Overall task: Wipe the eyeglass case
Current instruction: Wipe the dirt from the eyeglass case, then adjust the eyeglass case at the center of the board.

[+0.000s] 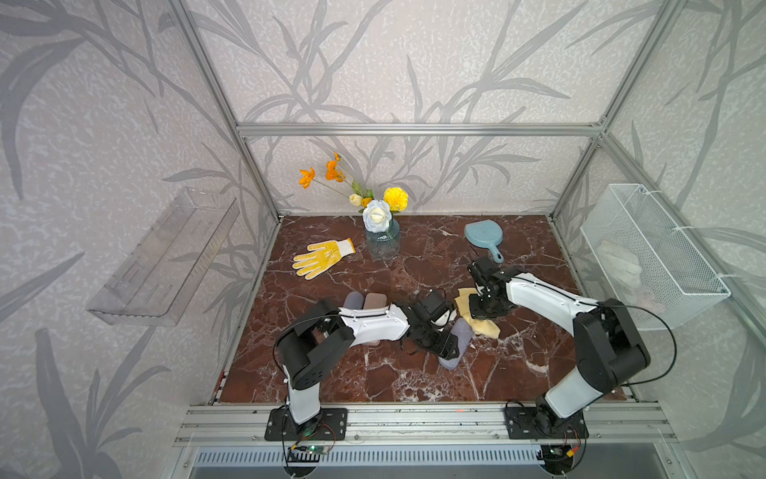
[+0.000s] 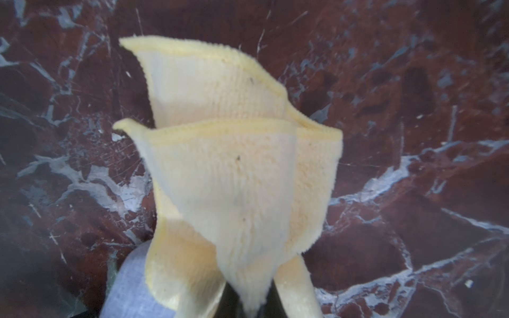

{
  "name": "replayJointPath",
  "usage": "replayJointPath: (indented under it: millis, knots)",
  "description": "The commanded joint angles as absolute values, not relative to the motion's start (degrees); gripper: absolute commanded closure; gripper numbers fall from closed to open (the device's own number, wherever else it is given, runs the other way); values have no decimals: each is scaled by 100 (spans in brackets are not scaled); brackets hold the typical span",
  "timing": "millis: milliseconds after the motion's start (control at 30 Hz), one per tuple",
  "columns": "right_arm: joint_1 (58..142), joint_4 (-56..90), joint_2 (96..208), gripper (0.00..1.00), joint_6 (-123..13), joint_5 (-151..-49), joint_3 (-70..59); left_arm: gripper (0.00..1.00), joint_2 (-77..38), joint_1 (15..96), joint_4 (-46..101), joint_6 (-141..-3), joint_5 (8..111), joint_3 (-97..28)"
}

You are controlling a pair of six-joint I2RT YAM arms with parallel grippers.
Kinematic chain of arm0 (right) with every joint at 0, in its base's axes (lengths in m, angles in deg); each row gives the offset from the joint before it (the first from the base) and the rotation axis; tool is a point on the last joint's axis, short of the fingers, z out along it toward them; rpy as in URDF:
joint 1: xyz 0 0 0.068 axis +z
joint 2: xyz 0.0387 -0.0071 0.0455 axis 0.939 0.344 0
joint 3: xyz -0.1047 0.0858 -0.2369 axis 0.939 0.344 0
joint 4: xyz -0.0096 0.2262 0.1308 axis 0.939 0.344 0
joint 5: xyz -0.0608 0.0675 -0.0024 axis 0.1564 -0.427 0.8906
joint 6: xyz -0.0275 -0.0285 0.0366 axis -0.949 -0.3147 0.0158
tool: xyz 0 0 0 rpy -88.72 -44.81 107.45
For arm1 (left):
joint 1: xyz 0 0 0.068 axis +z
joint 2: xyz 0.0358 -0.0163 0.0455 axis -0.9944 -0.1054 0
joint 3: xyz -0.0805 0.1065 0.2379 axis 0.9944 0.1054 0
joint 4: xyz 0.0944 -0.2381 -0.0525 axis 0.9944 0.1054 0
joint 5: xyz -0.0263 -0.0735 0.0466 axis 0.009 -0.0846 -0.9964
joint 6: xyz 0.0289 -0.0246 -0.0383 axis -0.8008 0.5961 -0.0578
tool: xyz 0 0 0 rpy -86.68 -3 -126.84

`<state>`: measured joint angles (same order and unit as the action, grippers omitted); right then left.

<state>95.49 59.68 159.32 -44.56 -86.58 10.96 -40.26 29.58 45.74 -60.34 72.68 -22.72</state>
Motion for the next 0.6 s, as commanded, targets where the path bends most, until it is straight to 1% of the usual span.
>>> replayJointPath:
  millis: [0, 133, 300, 400, 467, 567]
  knots:
    - [9688, 5815, 16127, 100, -4306, -9018, 770, 22, -4081, 2960, 4961, -6009, 7196, -2297]
    - [10084, 5791, 16511, 100, -4278, -9172, 326, 20, -3563, 3031, 5233, -6243, 6934, -2256]
    - [10470, 5998, 16747, 100, -4366, -9223, -290, 16, -2828, 3268, 5961, -6862, 6111, -2149]
    - [10444, 6200, 16570, 100, -4579, -9059, -498, 15, -2513, 3297, 5841, -7366, 5830, -1934]
    - [10318, 6339, 16301, 100, -4715, -8851, -500, 15, -2333, 3297, 5347, -7673, 6037, -1663]
    - [9919, 6559, 15928, 100, -4964, -8813, -336, 15, -2190, 3181, 4723, -8123, 6308, -1338]
